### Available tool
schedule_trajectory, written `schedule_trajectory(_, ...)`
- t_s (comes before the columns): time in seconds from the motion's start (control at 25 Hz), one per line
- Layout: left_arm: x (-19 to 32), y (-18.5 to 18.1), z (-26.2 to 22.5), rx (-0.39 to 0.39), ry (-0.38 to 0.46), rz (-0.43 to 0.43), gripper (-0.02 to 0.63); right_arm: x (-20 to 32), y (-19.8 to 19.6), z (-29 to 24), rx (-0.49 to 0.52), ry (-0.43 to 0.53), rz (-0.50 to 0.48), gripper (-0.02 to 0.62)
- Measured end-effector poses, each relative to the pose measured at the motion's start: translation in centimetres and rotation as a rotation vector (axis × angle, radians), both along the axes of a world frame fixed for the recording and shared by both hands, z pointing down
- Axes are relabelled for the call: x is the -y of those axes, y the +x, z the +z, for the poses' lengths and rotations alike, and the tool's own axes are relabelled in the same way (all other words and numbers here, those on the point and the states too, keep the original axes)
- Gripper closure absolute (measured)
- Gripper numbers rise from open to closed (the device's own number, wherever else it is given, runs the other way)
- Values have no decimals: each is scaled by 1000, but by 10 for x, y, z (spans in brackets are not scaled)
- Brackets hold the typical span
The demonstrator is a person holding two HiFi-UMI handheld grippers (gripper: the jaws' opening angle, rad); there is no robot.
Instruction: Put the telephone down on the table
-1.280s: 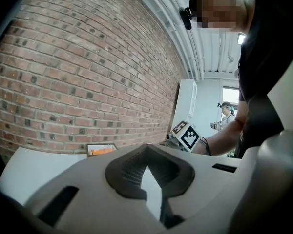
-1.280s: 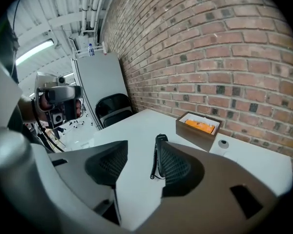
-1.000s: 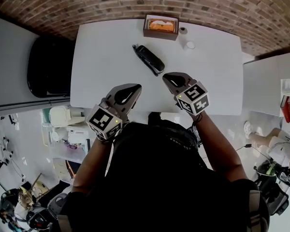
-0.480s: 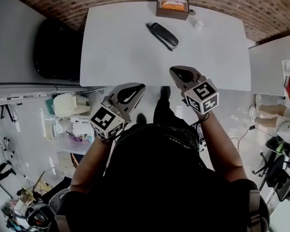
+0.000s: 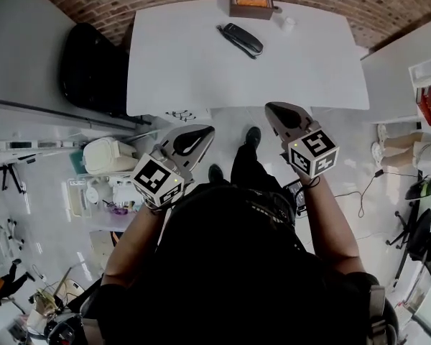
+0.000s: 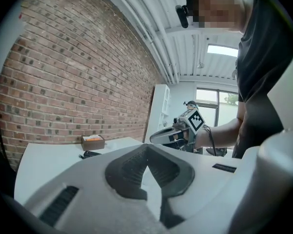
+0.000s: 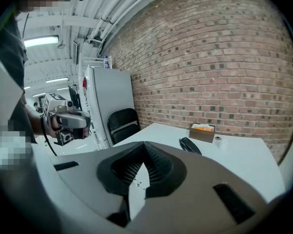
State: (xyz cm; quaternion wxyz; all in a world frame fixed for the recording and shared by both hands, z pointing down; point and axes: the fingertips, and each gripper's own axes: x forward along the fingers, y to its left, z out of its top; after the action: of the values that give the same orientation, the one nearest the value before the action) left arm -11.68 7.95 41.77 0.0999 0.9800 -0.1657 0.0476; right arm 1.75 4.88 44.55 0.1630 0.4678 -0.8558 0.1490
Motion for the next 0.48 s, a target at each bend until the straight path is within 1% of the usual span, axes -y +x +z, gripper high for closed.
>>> schedule_trajectory(0.24,-27,14,-19,-26,25,20,598,-41,9,-28,-1,35,29,580)
schedule_trajectory(0.36,-42,23,-22,-33,23,18,598,-59,10,-33,1,42,15,580)
schedule_trajectory(0.48,-60,29,-22,-32,16,-5,598,-79,11,-34,10,49,-9,580)
